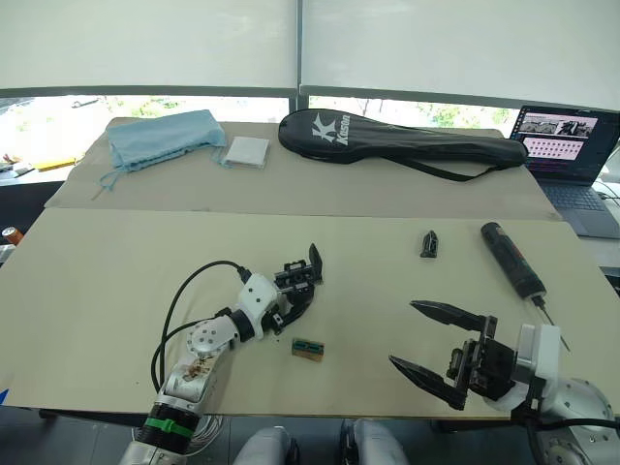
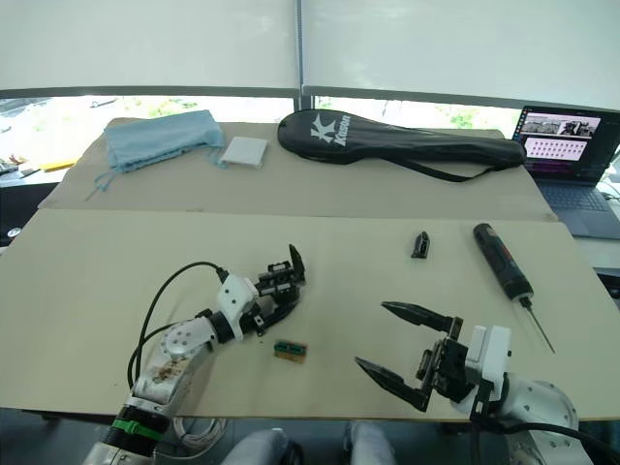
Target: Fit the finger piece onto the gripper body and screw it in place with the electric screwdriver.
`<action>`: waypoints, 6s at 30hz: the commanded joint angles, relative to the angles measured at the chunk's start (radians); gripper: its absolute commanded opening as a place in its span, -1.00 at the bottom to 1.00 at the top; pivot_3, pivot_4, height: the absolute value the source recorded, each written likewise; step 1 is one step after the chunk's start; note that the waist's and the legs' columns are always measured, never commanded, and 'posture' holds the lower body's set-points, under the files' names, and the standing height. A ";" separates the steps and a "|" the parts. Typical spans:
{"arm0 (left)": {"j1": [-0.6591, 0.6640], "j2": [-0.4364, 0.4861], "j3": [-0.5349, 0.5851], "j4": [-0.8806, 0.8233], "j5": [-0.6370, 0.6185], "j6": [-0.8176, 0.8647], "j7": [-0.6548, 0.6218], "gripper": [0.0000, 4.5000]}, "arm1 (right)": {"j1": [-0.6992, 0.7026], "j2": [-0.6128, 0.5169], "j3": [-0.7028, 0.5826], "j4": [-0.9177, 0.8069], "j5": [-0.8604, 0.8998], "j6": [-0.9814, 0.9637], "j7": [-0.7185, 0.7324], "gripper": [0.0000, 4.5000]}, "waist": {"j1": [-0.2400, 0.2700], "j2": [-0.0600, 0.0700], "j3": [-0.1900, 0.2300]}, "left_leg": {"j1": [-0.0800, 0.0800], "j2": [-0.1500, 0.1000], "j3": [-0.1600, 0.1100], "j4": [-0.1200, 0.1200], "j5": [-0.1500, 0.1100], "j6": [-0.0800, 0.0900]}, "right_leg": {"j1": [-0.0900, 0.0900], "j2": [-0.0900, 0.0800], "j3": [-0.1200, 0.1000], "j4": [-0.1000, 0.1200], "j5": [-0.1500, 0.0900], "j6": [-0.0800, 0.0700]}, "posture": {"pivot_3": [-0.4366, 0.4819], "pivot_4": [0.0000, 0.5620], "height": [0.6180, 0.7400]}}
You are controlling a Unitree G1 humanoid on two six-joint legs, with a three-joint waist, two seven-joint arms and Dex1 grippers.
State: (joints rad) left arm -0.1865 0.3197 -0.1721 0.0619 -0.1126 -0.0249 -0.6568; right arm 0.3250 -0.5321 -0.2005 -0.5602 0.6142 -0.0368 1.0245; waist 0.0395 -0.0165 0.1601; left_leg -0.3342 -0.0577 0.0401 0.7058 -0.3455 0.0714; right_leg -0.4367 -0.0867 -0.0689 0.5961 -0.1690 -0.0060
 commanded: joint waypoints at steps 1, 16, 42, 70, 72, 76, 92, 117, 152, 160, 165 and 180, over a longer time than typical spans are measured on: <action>-0.002 -0.003 -0.005 0.017 0.012 -0.015 0.000 0.03 | -0.011 -0.001 -0.003 -0.021 0.008 -0.027 0.000 1.00 | 0.000 0.001 -0.001 | 0.000 0.000 0.000 0.000 0.000 0.000 | 0.000 0.000 0.000 0.000 0.000 0.000 | -0.05 -0.47 1.00; -0.017 0.050 0.053 0.027 -0.139 0.085 -0.175 0.99 | -0.009 -0.007 -0.011 -0.036 0.013 -0.015 -0.012 1.00 | -0.003 0.007 -0.004 | 0.000 0.000 0.000 0.000 0.003 0.006 | 0.000 0.000 0.000 0.000 0.000 0.000 | -0.05 -0.47 1.00; -0.443 0.022 0.031 0.746 -0.087 -0.289 -0.671 0.46 | 0.027 -0.019 -0.016 -0.074 0.004 -0.005 -0.046 1.00 | 0.000 0.007 -0.005 | -0.003 0.000 0.000 0.006 0.004 0.011 | 0.000 0.000 -0.002 0.000 0.001 0.001 | -0.05 -0.47 1.00; -0.008 -0.087 0.008 -0.082 0.017 0.115 0.011 0.03 | 0.050 -0.048 -0.054 -0.038 0.019 -0.028 -0.027 1.00 | 0.001 0.007 -0.004 | -0.004 0.000 0.000 0.006 0.003 0.013 | -0.001 0.000 0.000 0.000 0.001 0.002 | -0.05 -0.47 1.00; -0.004 -0.083 -0.001 -0.075 0.021 0.109 0.013 0.03 | 0.047 -0.050 -0.060 -0.029 0.020 -0.029 -0.018 1.00 | 0.001 0.007 -0.004 | -0.004 0.000 0.000 0.006 0.003 0.013 | -0.001 0.000 0.000 0.000 0.001 0.002 | -0.05 -0.47 1.00; 0.006 -0.084 0.001 -0.083 -0.010 0.148 0.003 0.03 | 0.045 -0.049 -0.066 -0.024 0.019 -0.027 -0.005 1.00 | 0.001 0.007 -0.004 | -0.004 0.000 0.000 0.006 0.002 0.014 | -0.001 0.000 0.000 0.000 0.001 0.002 | -0.05 -0.47 1.00; -0.169 0.152 0.054 0.131 -0.147 0.115 -0.390 0.99 | 0.037 -0.038 -0.054 -0.030 0.015 -0.015 -0.008 1.00 | -0.002 0.008 -0.005 | -0.003 0.000 0.000 0.006 0.002 0.014 | -0.002 0.000 0.000 0.001 0.001 0.002 | -0.05 -0.47 1.00; -0.573 -0.022 0.020 0.895 -0.036 -0.362 -0.779 0.76 | 0.142 -0.041 -0.079 -0.126 0.010 -0.011 -0.084 1.00 | -0.002 0.008 -0.005 | -0.003 -0.001 0.000 0.009 0.003 0.014 | 0.000 0.000 -0.001 0.000 0.002 0.002 | -0.05 -0.47 1.00; -0.063 -0.044 0.013 0.002 -0.011 0.095 -0.135 0.03 | 0.053 -0.035 -0.045 -0.018 0.002 -0.040 -0.009 1.00 | 0.001 0.008 -0.005 | -0.005 0.000 0.000 0.008 0.002 0.015 | -0.002 0.000 0.001 0.000 0.002 0.003 | -0.05 -0.47 1.00; -0.085 -0.023 0.002 0.065 -0.017 0.083 -0.172 0.03 | 0.067 -0.028 -0.045 -0.028 -0.003 -0.044 -0.015 1.00 | 0.003 0.010 -0.006 | -0.004 0.000 0.000 0.008 0.002 0.015 | -0.001 -0.001 0.001 0.000 0.002 0.003 | -0.05 -0.47 1.00; -0.110 -0.013 0.000 0.104 -0.015 0.104 -0.188 0.03 | 0.070 -0.030 -0.048 -0.028 0.000 -0.045 -0.019 1.00 | 0.002 0.012 -0.008 | -0.003 0.000 0.000 0.008 0.002 0.015 | 0.000 -0.001 0.001 0.000 0.002 0.003 | -0.05 -0.47 1.00; -0.047 0.086 0.062 0.029 -0.099 0.143 -0.261 0.99 | 0.106 -0.047 -0.089 -0.044 0.049 0.009 -0.043 1.00 | -0.007 0.014 -0.009 | -0.002 0.001 0.000 0.007 0.002 0.015 | 0.000 -0.001 0.001 0.001 0.002 0.002 | -0.05 -0.47 1.00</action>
State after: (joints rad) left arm -0.2594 0.3670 -0.1568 0.1089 -0.1808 0.1105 -0.8920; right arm 0.4188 -0.5654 -0.2503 -0.5623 0.6181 -0.0494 0.9929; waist 0.0321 -0.0030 0.1514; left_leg -0.3367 -0.0572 0.0401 0.7129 -0.3437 0.0861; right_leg -0.4374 -0.0874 -0.0680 0.5970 -0.1668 -0.0038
